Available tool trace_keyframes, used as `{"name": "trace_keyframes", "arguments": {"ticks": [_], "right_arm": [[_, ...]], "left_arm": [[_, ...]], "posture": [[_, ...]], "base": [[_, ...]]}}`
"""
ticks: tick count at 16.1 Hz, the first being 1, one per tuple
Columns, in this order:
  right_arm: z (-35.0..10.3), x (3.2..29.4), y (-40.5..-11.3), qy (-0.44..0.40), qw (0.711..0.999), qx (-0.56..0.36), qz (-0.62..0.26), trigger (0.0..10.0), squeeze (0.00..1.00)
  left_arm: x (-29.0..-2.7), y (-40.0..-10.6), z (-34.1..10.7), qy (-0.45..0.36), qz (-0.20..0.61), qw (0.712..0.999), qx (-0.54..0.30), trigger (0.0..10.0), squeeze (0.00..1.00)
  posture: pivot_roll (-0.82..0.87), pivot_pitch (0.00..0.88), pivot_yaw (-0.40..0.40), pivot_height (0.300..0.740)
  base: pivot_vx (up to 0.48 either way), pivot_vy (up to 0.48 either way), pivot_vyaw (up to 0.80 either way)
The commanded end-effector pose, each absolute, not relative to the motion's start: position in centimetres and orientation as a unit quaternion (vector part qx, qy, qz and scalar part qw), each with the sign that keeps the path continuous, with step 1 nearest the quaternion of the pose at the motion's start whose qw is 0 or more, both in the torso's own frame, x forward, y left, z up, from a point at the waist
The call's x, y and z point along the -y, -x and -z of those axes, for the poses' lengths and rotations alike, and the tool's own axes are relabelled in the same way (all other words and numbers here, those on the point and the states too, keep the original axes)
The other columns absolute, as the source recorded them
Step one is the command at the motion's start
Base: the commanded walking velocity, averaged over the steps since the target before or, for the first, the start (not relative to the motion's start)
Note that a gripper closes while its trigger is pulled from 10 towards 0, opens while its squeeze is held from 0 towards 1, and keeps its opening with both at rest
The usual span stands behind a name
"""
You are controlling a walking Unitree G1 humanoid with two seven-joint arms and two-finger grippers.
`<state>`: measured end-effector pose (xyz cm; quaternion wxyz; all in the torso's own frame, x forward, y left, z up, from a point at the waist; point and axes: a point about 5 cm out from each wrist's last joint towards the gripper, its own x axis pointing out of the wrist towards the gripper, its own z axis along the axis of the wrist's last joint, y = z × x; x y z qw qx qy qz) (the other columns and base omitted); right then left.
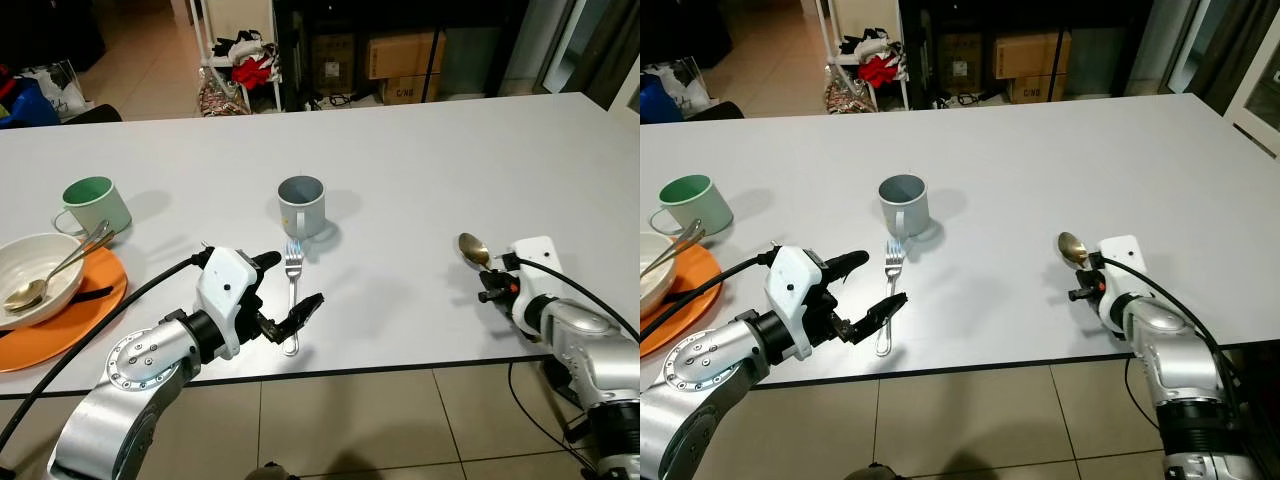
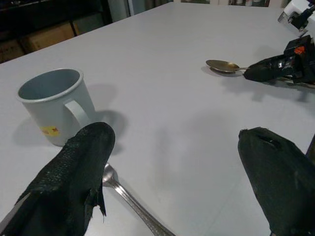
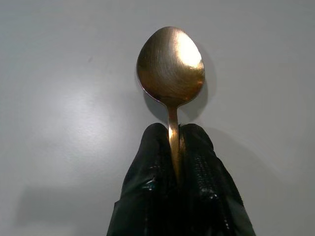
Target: Setting the table
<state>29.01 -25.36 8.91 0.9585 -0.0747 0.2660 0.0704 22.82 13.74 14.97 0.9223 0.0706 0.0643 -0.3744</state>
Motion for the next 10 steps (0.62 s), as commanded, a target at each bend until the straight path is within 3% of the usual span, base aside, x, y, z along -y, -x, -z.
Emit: {"name": "trace_keyframes", "arguments": {"ticks": [1,10], "right_arm": [[-8.13,26.28,-28.09,0.069,0.952,-0.293,-0.055,10.0,0.0],[-8.33,26.72,-28.17,0.079,0.952,-0.293,-0.045,10.0,0.0]], "left_arm": [[-13.87,-22.92,-15.17,-0.076,0.376,0.921,-0.065,10.0,0.0],[-13.83,-22.7,-14.94,-0.086,0.389,0.914,-0.072,10.0,0.0]], "posture": [[0.09,0.0,0.091,0.74],[0.1,0.0,0.089,0.74]], "base": [[0.0,0.0,0.0],[0.0,0.0,0.0]]}}
